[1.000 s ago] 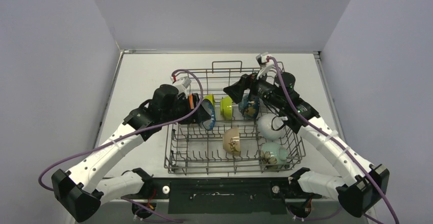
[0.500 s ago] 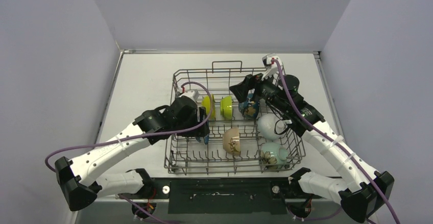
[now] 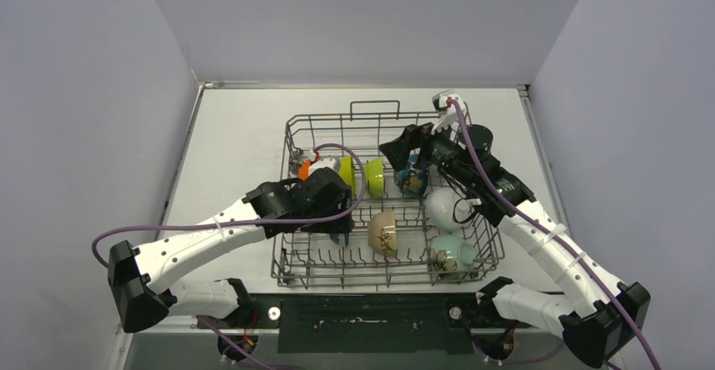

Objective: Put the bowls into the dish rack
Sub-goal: Place the bowl in the dish rack.

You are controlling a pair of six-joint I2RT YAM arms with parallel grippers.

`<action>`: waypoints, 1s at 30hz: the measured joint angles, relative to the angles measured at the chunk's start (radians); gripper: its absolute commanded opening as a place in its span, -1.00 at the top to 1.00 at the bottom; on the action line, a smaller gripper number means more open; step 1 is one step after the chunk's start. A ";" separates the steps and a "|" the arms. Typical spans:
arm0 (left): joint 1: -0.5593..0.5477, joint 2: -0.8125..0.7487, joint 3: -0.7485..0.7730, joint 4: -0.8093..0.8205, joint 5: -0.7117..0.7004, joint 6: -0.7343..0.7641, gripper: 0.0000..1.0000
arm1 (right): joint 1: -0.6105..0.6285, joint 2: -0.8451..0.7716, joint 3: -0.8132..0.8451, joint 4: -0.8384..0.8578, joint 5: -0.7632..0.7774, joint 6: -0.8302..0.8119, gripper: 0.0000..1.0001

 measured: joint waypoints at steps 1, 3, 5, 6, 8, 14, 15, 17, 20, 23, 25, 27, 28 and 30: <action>-0.004 0.008 0.000 -0.002 -0.004 -0.006 1.00 | 0.000 0.000 -0.002 0.000 0.000 0.000 -0.80; -0.014 0.025 0.001 -0.007 -0.014 -0.017 1.00 | 0.000 0.000 -0.007 -0.001 0.000 0.000 -0.80; -0.021 0.038 0.002 -0.014 -0.020 -0.027 1.00 | 0.000 0.000 -0.009 -0.004 0.000 0.000 -0.80; -0.023 0.042 0.002 -0.016 -0.022 -0.033 1.00 | 0.000 0.000 -0.009 -0.006 0.000 0.000 -0.80; -0.028 0.048 0.002 -0.018 -0.027 -0.041 1.00 | 0.000 0.000 -0.009 -0.006 0.001 0.000 -0.80; -0.040 0.069 0.002 -0.018 -0.040 -0.061 1.00 | 0.000 0.000 -0.009 -0.006 0.000 0.000 -0.80; -0.040 0.076 0.002 -0.017 -0.040 -0.061 1.00 | 0.000 0.000 -0.009 -0.006 0.000 0.000 -0.80; -0.042 0.092 0.001 -0.013 -0.040 -0.061 1.00 | 0.000 0.000 -0.009 -0.006 0.000 0.000 -0.80; -0.044 0.107 -0.003 -0.005 -0.040 -0.061 1.00 | 0.000 0.000 -0.009 -0.006 0.000 0.000 -0.80; -0.045 0.124 -0.009 0.003 -0.043 -0.056 1.00 | 0.000 0.000 -0.009 -0.006 0.000 0.000 -0.80; -0.045 0.141 -0.009 0.006 -0.043 -0.048 0.92 | 0.000 0.000 -0.009 -0.006 0.000 0.000 -0.80; -0.045 0.161 -0.009 0.008 -0.042 -0.041 0.79 | 0.000 0.000 -0.009 -0.006 0.000 0.000 -0.80; -0.046 0.170 -0.009 0.008 -0.041 -0.039 0.74 | 0.000 0.000 -0.009 -0.006 0.000 0.000 -0.80; -0.046 0.181 -0.010 0.006 -0.039 -0.039 0.57 | 0.000 0.000 -0.010 -0.006 0.000 0.000 -0.80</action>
